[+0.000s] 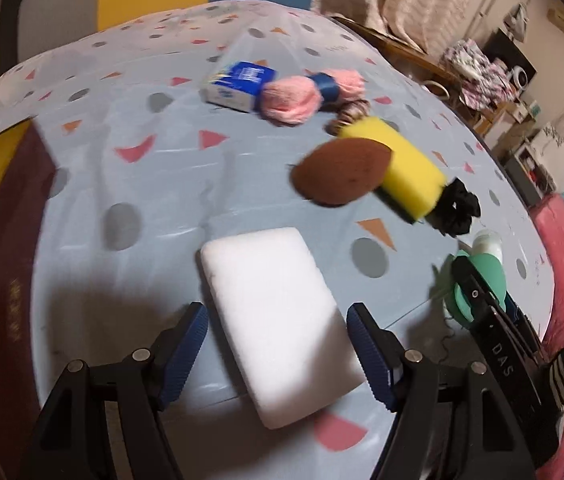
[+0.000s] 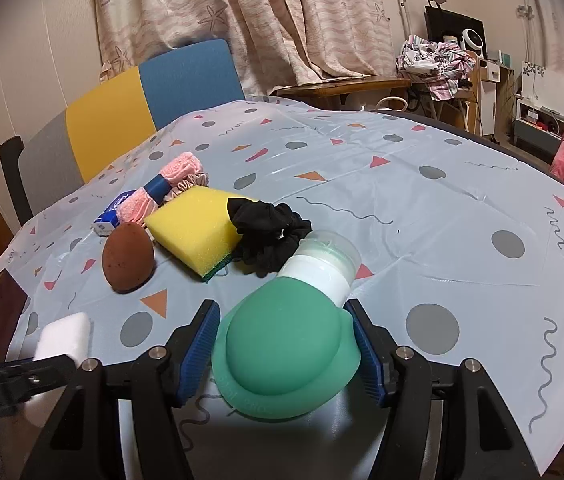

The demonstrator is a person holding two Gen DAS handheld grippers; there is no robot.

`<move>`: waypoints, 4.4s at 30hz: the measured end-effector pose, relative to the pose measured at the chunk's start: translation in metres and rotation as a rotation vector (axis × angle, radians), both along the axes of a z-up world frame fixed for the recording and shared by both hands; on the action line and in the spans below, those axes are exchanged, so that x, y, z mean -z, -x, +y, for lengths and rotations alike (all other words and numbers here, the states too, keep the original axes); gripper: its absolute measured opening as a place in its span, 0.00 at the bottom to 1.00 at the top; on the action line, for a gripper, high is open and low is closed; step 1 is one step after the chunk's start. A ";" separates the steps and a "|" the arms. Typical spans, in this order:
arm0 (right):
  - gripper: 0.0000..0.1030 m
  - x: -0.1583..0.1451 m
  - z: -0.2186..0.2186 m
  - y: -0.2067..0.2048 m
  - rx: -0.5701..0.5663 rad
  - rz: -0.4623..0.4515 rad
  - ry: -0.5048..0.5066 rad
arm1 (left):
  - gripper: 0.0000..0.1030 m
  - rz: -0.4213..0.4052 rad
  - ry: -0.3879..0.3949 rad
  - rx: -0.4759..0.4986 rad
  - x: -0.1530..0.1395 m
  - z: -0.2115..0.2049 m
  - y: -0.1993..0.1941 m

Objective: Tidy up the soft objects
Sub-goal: 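Grasp the white sponge block with the left gripper while the right gripper holds the green sponge, then carry the white sponge into the tray and open the left gripper, then carry the green sponge into the tray and open the right gripper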

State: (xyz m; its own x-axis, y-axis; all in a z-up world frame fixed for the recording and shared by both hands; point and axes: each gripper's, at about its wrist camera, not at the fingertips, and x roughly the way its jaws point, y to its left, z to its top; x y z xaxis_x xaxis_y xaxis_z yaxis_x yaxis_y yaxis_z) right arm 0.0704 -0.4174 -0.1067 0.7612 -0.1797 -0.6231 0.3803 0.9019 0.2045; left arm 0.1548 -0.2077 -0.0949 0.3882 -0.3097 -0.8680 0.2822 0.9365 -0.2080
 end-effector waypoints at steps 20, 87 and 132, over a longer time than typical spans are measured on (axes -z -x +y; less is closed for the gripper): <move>0.64 0.001 0.001 -0.001 -0.004 0.009 0.008 | 0.60 -0.122 0.012 0.049 -0.015 0.021 0.024; 0.62 -0.012 0.014 -0.007 -0.035 0.119 0.085 | 0.80 -0.138 0.027 -0.395 -0.037 0.300 0.021; 0.49 -0.104 0.234 -0.072 -0.693 0.072 -0.038 | 0.79 -0.209 0.139 -0.319 -0.053 0.255 0.065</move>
State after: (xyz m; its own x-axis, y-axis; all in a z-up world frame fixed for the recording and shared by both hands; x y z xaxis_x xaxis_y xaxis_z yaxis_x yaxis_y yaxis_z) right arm 0.1420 -0.1837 -0.0027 0.6487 0.3556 -0.6729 -0.2666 0.9343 0.2367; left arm 0.0902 0.0473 -0.0420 0.6477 -0.2535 -0.7185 0.0313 0.9511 -0.3073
